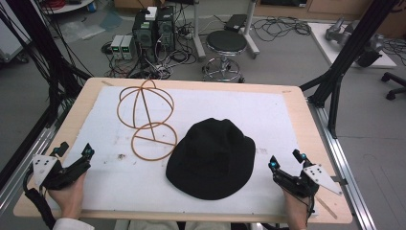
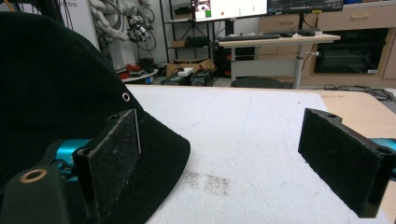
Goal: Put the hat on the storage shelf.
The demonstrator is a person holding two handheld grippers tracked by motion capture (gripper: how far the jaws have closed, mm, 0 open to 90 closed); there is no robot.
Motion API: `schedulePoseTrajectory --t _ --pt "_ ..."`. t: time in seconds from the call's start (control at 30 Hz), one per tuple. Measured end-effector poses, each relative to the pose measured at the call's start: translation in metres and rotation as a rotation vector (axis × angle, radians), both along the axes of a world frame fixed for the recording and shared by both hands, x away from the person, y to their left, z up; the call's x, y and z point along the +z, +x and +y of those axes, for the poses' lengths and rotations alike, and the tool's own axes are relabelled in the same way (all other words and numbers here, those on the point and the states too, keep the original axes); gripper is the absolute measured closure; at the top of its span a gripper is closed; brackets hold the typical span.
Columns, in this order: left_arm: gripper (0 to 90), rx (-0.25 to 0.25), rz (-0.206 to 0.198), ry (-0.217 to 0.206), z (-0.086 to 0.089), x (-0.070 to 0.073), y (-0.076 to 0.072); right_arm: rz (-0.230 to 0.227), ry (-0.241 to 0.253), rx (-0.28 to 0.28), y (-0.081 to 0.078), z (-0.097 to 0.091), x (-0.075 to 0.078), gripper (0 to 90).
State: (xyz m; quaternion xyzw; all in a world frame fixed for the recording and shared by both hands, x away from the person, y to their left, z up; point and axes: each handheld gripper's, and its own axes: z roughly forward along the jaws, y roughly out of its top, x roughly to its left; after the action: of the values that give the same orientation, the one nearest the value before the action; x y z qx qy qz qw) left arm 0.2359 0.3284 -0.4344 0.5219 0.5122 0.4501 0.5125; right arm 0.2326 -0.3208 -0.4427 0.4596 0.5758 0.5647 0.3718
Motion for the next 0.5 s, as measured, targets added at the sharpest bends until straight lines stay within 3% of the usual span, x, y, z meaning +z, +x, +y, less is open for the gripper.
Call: schedulePoseTrajectory --t 0.3,0.43,0.5 --pt "23.5 0.008 -0.007 -0.014 0.0008 0.0005 0.0018 0.002 0.004 -0.011 -0.003 -0.0034 -0.0003 11.9" --pt "23.7 0.041 -0.02 -0.016 0.0036 0.0022 0.0002 0.002 0.005 -0.012 -0.004 -0.0039 -0.0002 11.9" --pt "23.7 0.056 -0.04 -0.039 0.0067 0.0038 -0.0026 0.002 0.005 -0.014 -0.0044 -0.0043 -0.0002 11.9"
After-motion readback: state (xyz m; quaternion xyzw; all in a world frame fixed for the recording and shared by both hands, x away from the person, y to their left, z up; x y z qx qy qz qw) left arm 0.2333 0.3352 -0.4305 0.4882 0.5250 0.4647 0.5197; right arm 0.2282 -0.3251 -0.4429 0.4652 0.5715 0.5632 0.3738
